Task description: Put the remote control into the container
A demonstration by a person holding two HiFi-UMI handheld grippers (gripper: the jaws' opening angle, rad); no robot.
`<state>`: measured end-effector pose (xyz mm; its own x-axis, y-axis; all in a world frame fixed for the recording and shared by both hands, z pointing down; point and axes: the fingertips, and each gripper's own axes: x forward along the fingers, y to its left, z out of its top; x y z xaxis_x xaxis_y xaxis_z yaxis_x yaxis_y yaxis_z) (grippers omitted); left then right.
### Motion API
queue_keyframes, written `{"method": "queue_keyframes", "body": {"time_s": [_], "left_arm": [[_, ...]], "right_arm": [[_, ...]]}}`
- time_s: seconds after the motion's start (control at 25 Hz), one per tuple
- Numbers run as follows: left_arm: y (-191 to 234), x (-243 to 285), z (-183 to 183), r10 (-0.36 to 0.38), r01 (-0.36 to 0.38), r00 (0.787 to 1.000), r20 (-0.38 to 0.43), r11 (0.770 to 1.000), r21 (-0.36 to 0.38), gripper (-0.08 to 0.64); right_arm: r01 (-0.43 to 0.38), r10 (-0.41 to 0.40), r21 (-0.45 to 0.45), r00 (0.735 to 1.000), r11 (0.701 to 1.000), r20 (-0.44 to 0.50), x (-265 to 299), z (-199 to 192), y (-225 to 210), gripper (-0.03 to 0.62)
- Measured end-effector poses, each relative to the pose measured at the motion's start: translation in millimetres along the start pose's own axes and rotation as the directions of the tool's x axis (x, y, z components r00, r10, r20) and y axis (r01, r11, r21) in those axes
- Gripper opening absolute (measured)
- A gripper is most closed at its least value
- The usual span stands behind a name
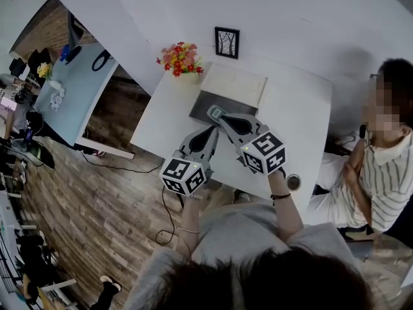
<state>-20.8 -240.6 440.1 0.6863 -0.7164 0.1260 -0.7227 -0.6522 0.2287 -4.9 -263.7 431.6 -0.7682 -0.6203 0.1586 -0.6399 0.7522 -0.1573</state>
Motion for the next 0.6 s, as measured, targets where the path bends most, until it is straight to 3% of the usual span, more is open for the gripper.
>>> {"method": "queue_keyframes", "body": {"time_s": [0.2,0.6], "left_arm": [[-16.5,-7.6,3.2,-0.007,0.005,0.999,0.048,0.999,0.034,0.003],[-29.7,-14.0,6.1,-0.026,0.021,0.997,0.07,0.998,0.064,0.003]], "right_arm": [[-0.001,0.001,-0.035,1.0,0.999,0.022,-12.9,0.8,8.1,-0.002],[0.008,-0.005,-0.05,0.998,0.999,0.064,-26.4,4.4,14.7,-0.002]]}}
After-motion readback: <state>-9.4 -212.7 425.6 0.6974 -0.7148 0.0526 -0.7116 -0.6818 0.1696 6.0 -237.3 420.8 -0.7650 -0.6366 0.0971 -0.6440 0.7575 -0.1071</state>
